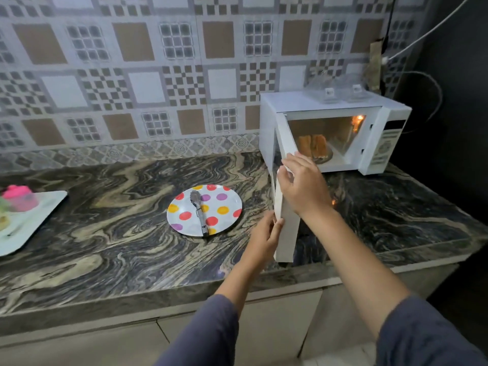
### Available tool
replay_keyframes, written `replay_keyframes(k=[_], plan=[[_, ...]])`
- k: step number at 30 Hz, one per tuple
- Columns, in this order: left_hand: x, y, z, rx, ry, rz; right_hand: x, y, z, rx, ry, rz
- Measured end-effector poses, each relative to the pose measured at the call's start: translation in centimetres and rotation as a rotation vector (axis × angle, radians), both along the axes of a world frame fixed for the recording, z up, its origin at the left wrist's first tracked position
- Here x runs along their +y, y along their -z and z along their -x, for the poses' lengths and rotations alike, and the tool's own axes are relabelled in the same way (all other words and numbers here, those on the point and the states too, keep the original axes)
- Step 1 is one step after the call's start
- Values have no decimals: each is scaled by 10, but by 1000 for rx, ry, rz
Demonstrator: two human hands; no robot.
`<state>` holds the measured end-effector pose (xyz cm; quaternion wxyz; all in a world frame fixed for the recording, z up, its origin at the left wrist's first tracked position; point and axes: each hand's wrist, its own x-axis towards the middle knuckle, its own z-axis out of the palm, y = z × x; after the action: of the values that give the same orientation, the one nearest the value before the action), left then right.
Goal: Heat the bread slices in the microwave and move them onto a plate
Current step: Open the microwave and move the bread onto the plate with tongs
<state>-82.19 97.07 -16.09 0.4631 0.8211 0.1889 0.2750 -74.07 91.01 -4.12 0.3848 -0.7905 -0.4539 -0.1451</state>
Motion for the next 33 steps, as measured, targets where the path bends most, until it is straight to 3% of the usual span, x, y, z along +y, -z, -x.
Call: replay_keyframes(k=[4, 8, 14, 20, 24, 33], plan=[[20, -5, 18, 0, 28, -14, 16, -7, 22, -156, 59, 59], [68, -6, 45, 27, -153, 50, 48, -5, 50, -160, -39, 42], [152, 2, 95, 59, -411, 170, 115, 40, 52, 184, -167, 147], [232, 54, 120, 212, -622, 255, 169, 119, 11, 611, -25, 281], [252, 66, 110, 321, -719, 330, 195, 152, -14, 727, 106, 287], [275, 73, 80, 440, -731, 205, 229, 189, -36, 785, 237, 297]])
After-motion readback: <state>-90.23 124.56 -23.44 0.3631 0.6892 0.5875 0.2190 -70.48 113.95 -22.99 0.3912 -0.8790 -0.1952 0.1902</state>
